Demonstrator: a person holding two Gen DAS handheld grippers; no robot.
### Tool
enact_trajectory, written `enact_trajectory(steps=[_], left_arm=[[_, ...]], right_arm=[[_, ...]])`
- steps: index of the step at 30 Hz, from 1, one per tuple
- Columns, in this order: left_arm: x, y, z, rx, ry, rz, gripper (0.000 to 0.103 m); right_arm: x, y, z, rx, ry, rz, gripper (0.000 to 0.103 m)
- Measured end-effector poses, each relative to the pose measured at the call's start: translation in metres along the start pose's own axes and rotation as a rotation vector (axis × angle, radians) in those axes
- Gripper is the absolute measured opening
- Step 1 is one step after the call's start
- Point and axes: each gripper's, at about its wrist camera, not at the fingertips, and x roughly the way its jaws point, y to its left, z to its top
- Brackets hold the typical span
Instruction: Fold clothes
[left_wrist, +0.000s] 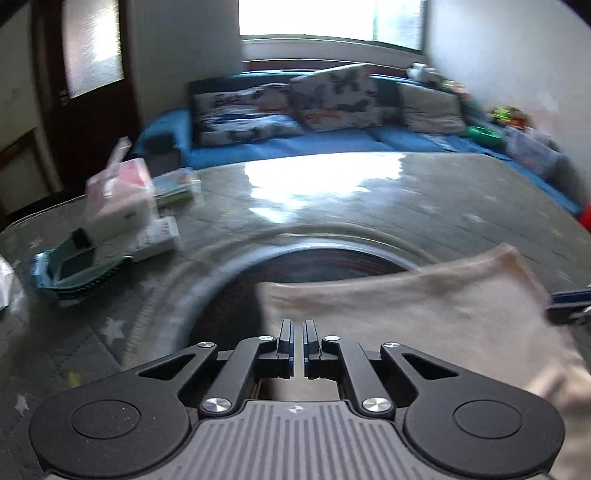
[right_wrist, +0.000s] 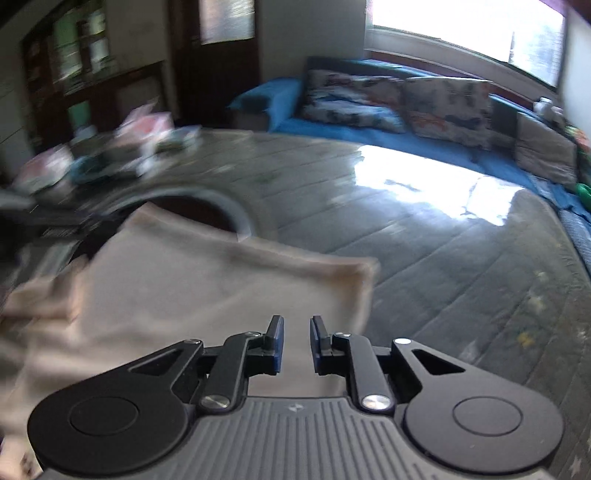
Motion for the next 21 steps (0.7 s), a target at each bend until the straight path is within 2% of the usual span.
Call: enact_trajectory(steps=[1, 5, 13, 18, 21], left_arm=[[-0.004, -0.006, -0.004, 0.014, 0.005, -0.021, 0.006], [-0.011, -0.032, -0.019, 0.064, 0.028, -0.091, 0.007], [-0.007, -0.052, -0.033, 0.083, 0.057, -0.116, 0.007], [-0.007, -0.050, -0.034, 0.072, 0.059, -0.114, 0.008], [-0.007, -0.050, -0.034, 0.075, 0.056, -0.107, 0.010]], right_arm=[[-0.004, 0.007, -0.005, -0.015, 0.006, 0.012, 0.021], [-0.012, 0.026, -0.023, -0.048, 0.037, 0.036, 0.021], [-0.037, 0.052, -0.051, -0.116, 0.084, 0.061, 0.021], [-0.067, 0.083, -0.059, -0.187, 0.080, 0.183, 0.023], [-0.081, 0.105, -0.064, -0.253, 0.082, 0.253, 0.030]])
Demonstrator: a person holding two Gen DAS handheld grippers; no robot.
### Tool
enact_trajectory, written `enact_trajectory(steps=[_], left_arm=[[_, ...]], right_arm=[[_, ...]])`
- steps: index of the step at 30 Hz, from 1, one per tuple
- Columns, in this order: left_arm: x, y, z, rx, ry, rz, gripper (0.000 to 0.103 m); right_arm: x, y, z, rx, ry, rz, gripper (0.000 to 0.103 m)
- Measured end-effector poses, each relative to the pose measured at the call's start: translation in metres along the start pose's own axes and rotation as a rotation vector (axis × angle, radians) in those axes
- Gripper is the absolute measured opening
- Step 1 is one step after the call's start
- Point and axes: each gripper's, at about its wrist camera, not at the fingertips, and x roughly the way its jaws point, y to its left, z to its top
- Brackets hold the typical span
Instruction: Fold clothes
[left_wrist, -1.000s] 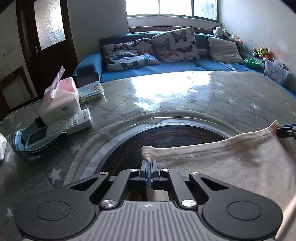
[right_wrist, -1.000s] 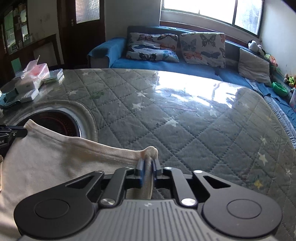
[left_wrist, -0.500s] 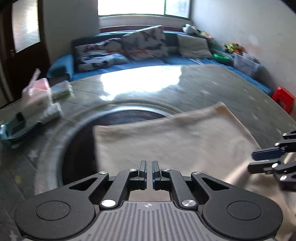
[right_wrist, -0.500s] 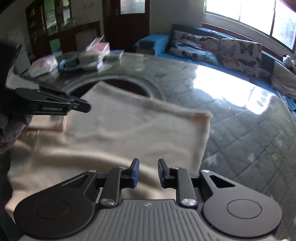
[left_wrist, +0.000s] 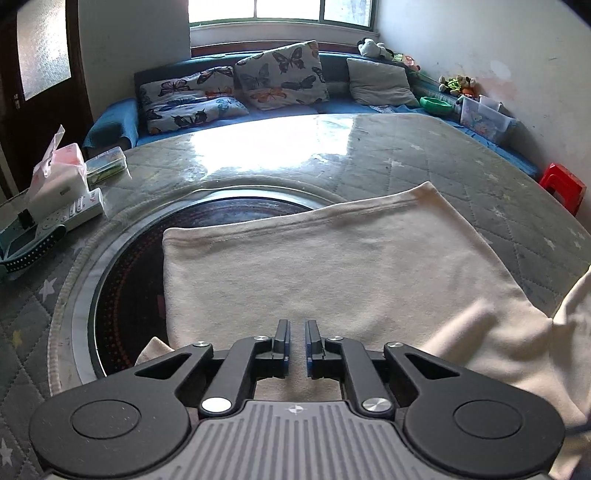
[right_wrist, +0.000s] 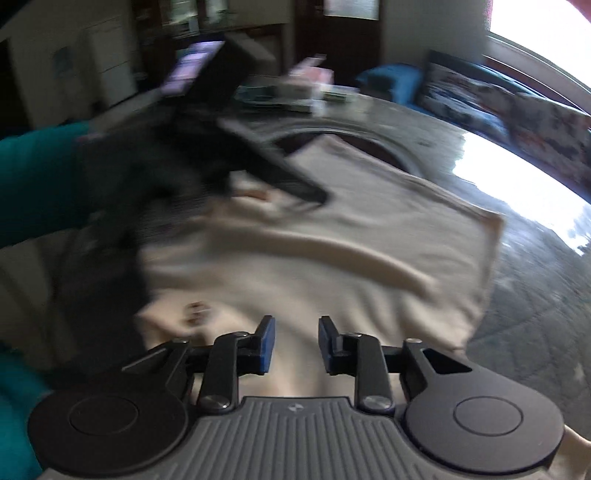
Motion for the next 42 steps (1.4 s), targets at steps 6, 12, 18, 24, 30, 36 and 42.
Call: enact_trajectory(steps=[6, 12, 18, 24, 30, 36, 42], left_arm=[[0.000, 0.000, -0.001, 0.003, -0.005, 0.003, 0.013], [0.000, 0.000, -0.001, 0.006, -0.006, 0.003, 0.022], [-0.001, -0.001, -0.002, 0.010, -0.013, 0.005, 0.022], [0.000, 0.000, -0.003, 0.008, -0.018, 0.010, 0.025], [-0.004, 0.003, -0.004, -0.002, -0.015, 0.000, 0.028], [-0.030, 0.012, -0.017, 0.020, -0.061, -0.009, 0.028], [-0.064, 0.030, -0.048, 0.038, -0.097, 0.011, 0.030]], right_arm=[[0.007, 0.031, -0.008, -0.103, 0.042, 0.026, 0.032], [0.014, 0.036, -0.013, -0.129, 0.039, -0.012, 0.020], [0.005, 0.039, -0.017, -0.144, 0.038, -0.008, 0.002], [-0.005, 0.046, -0.022, -0.175, 0.081, 0.040, 0.001], [-0.014, 0.039, -0.014, -0.139, 0.043, 0.046, 0.003], [-0.006, 0.014, -0.004, -0.047, -0.002, -0.013, 0.011], [0.016, 0.014, -0.016, -0.035, 0.054, 0.025, 0.012]])
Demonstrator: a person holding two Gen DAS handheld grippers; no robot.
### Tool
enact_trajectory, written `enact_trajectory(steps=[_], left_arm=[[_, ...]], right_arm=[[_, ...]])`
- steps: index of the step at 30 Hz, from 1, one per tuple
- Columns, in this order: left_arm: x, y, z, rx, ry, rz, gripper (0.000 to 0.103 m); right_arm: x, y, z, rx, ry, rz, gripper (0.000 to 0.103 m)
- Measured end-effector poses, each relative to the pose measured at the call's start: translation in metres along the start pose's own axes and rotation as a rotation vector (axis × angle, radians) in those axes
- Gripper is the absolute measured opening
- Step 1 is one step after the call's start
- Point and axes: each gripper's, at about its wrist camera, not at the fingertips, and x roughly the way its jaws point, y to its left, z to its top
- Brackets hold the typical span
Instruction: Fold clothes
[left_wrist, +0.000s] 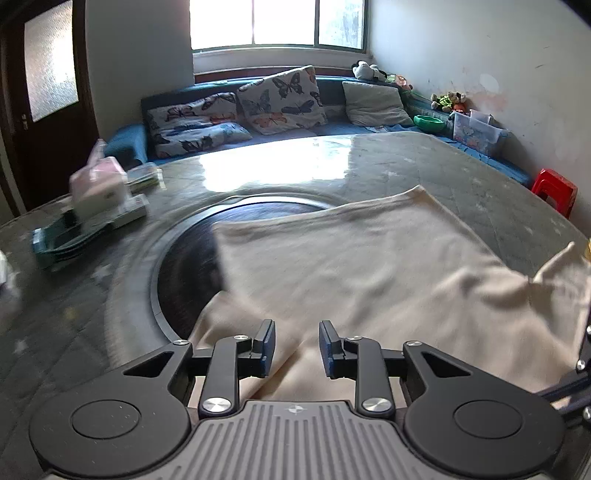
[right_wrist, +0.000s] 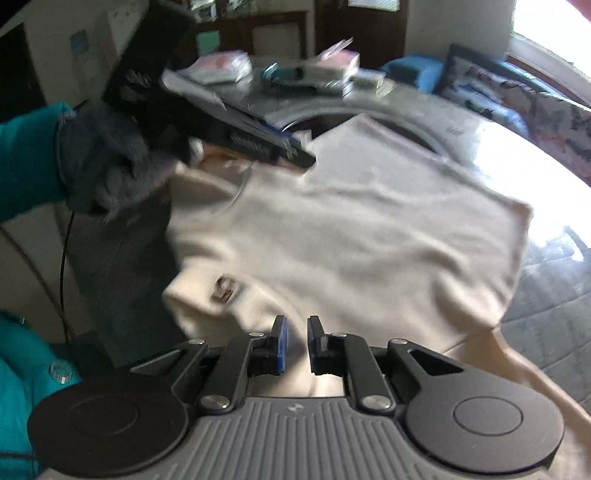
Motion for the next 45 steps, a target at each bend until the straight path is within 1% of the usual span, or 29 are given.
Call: enact_trajectory(steps=[3, 5, 7, 8, 11, 14, 16, 17, 19, 20, 23, 24, 30, 35, 38, 40, 45], left_arm=[[-0.013, 0.005, -0.013, 0.030, -0.014, 0.023, 0.033], [-0.018, 0.005, -0.017, 0.052, -0.022, 0.021, 0.036], [-0.020, 0.001, -0.019, 0.080, -0.029, 0.008, 0.040], [-0.019, -0.001, -0.019, 0.095, -0.031, 0.007, 0.040], [-0.009, -0.009, -0.017, 0.141, -0.038, 0.037, 0.040], [0.004, -0.006, -0.014, 0.120, -0.019, 0.051, 0.039], [0.013, -0.003, -0.013, 0.110, -0.008, 0.064, 0.036], [0.017, -0.002, -0.013, 0.106, -0.002, 0.071, 0.032], [0.019, -0.002, -0.015, 0.125, -0.015, 0.089, 0.020], [0.018, -0.001, -0.015, 0.122, -0.022, 0.096, 0.010], [0.006, 0.014, -0.013, 0.036, -0.061, 0.088, 0.007], [-0.001, 0.021, -0.013, -0.005, -0.083, 0.086, 0.003], [-0.046, 0.072, -0.008, -0.207, -0.183, 0.148, 0.003], [-0.080, 0.114, -0.022, -0.339, -0.244, 0.208, 0.003], [-0.092, 0.135, -0.041, -0.401, -0.244, 0.236, 0.003], [-0.094, 0.143, -0.054, -0.422, -0.224, 0.252, 0.003], [-0.090, 0.162, -0.085, -0.475, -0.128, 0.327, 0.003]], right_arm=[[-0.001, 0.002, -0.001, -0.012, -0.009, -0.012, 0.014], [-0.002, 0.000, 0.000, 0.008, -0.025, -0.016, 0.017], [-0.002, -0.002, 0.001, 0.023, -0.028, -0.023, 0.017], [-0.002, -0.003, 0.001, 0.030, -0.024, -0.026, 0.017], [0.003, -0.005, -0.003, 0.046, -0.010, -0.027, 0.018], [0.003, -0.005, -0.004, 0.053, -0.015, -0.030, 0.019], [0.003, -0.005, -0.004, 0.058, -0.017, -0.031, 0.020], [0.004, -0.005, -0.004, 0.060, -0.017, -0.031, 0.020], [0.004, -0.005, -0.004, 0.060, -0.018, -0.032, 0.020], [0.003, -0.005, -0.004, 0.060, -0.018, -0.033, 0.020], [0.004, -0.005, -0.005, 0.058, -0.019, -0.033, 0.021], [0.004, -0.005, -0.005, 0.058, -0.020, -0.033, 0.021], [0.005, -0.004, -0.004, 0.049, -0.019, -0.037, 0.022], [0.005, -0.004, -0.004, 0.045, -0.017, -0.039, 0.022], [0.005, -0.003, -0.004, 0.042, -0.014, -0.043, 0.022], [0.005, -0.003, -0.003, 0.039, -0.012, -0.045, 0.022], [0.006, -0.001, -0.001, 0.027, -0.005, -0.053, 0.022]])
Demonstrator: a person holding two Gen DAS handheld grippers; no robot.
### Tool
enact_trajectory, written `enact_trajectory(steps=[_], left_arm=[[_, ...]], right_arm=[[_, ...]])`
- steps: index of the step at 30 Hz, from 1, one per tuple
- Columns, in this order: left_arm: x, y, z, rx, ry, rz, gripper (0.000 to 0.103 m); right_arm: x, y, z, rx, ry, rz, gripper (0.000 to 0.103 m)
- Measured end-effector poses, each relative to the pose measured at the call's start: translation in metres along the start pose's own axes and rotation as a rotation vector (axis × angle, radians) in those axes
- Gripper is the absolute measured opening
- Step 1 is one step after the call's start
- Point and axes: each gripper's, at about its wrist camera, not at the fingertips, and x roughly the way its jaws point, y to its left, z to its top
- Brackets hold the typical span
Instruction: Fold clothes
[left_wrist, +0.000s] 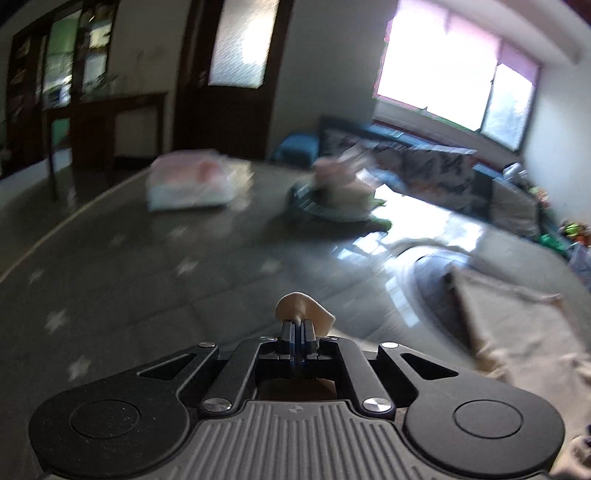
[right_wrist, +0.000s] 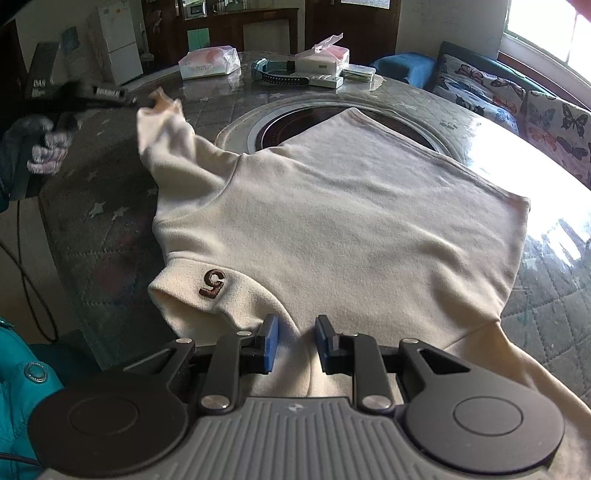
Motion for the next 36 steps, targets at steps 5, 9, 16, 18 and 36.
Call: enact_trajectory(steps=[5, 9, 16, 18, 36], left_arm=[[0.000, 0.016, -0.011, -0.004, 0.035, 0.059, 0.007], [-0.004, 0.025, -0.012, 0.000, 0.035, 0.127, 0.007], [-0.013, -0.005, -0.004, 0.009, 0.018, -0.009, 0.007], [-0.008, -0.026, -0.003, 0.042, 0.031, -0.084, 0.007], [0.039, -0.076, -0.007, 0.178, 0.075, -0.090, 0.011]], right_arm=[[0.001, 0.001, 0.001, -0.002, 0.003, -0.004, 0.023], [0.001, 0.001, 0.001, -0.003, 0.003, -0.008, 0.026], [0.001, 0.000, 0.002, -0.008, 0.006, -0.009, 0.028], [0.002, 0.000, 0.003, -0.007, 0.005, -0.010, 0.029], [0.002, 0.001, 0.002, -0.015, 0.004, -0.008, 0.031]])
